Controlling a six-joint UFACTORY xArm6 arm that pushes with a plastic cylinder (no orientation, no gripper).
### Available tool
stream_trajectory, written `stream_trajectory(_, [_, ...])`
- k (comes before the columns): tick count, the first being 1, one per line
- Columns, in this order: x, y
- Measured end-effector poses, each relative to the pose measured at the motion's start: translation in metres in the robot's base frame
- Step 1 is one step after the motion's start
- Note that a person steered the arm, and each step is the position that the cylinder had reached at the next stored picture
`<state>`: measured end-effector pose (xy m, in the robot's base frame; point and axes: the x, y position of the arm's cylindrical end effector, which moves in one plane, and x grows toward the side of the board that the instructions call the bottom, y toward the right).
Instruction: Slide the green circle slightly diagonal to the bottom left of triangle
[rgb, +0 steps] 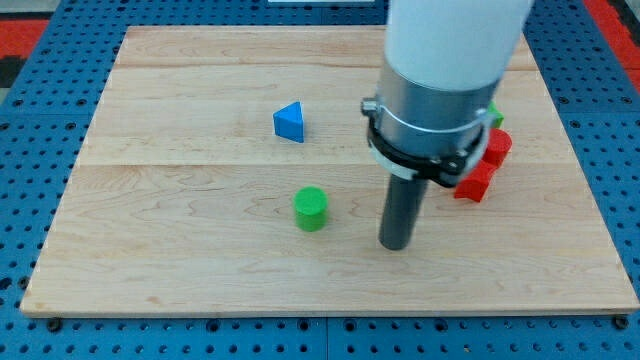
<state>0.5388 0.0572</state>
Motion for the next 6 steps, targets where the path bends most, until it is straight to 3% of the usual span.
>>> stream_trajectory(1, [-0.011, -0.117])
stream_trajectory(2, [0.030, -0.127])
stream_trajectory(4, [-0.012, -0.269])
stream_trajectory(6, [-0.052, -0.220])
